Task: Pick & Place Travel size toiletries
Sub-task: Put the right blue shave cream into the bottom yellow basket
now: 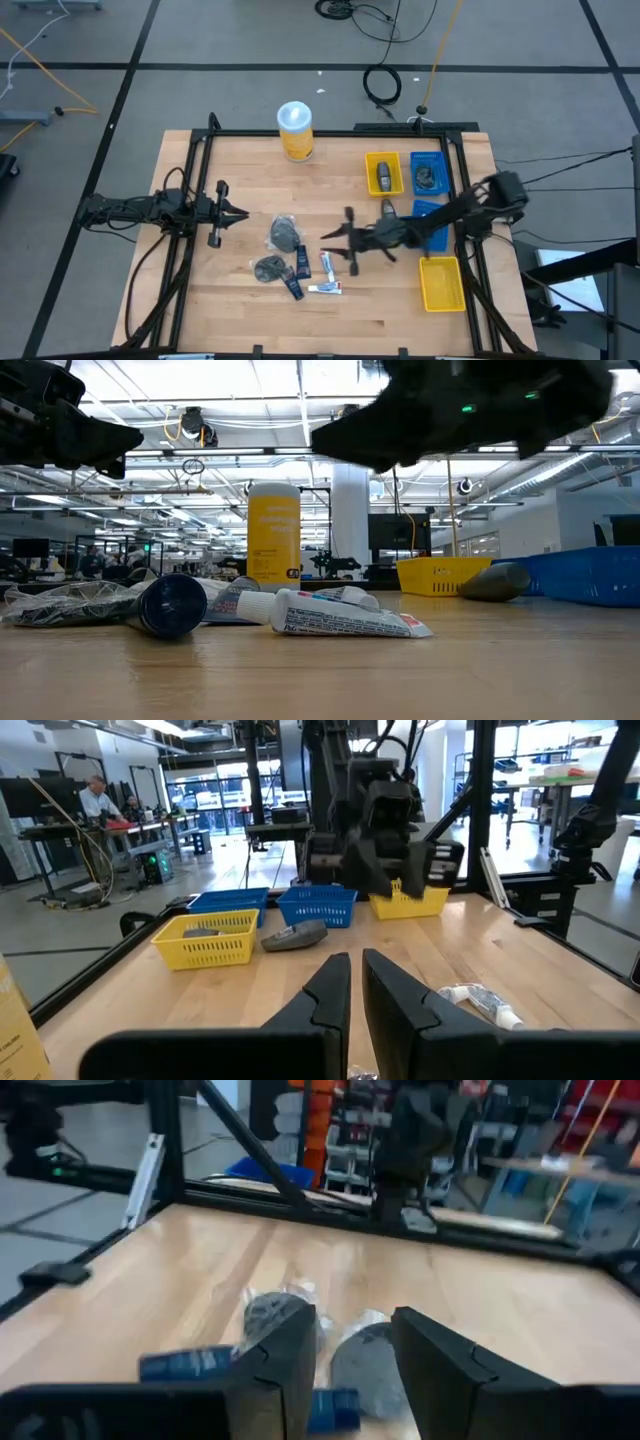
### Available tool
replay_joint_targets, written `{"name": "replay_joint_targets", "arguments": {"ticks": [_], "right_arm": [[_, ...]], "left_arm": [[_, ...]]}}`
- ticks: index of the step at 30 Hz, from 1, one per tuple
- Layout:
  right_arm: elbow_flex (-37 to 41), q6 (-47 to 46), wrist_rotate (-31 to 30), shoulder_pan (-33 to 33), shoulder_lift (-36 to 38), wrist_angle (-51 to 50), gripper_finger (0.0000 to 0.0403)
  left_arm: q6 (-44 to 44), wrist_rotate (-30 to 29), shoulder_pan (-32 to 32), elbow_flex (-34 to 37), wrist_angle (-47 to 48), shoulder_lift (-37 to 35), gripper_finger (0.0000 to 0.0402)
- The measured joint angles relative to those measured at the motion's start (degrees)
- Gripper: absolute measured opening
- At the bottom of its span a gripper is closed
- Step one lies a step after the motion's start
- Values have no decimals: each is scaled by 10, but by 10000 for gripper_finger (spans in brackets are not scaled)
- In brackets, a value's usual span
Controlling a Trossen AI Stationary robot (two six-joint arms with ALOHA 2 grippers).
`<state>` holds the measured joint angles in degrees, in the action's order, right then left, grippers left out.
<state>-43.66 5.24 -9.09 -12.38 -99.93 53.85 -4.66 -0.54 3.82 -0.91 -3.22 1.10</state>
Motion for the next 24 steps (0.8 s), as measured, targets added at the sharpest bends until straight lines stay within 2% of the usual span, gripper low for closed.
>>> {"name": "replay_joint_targets", "arguments": {"ticks": [5,10,16,19,24], "right_arm": [[-100,-14,2,16,-63,-119,165],[-203,-45,2,19,-122,-261,230],[-286,-100,1,19,-180,-329,301],[-308,-139,-15,17,-195,-366,319],[-317,-176,-86,0,-200,-414,325]], "left_arm": [[0,0,0,0,0,0,33],[0,0,0,0,0,0,33],[0,0,0,0,1,0,33],[0,0,0,0,2,0,33],[0,0,0,0,1,0,33]]}}
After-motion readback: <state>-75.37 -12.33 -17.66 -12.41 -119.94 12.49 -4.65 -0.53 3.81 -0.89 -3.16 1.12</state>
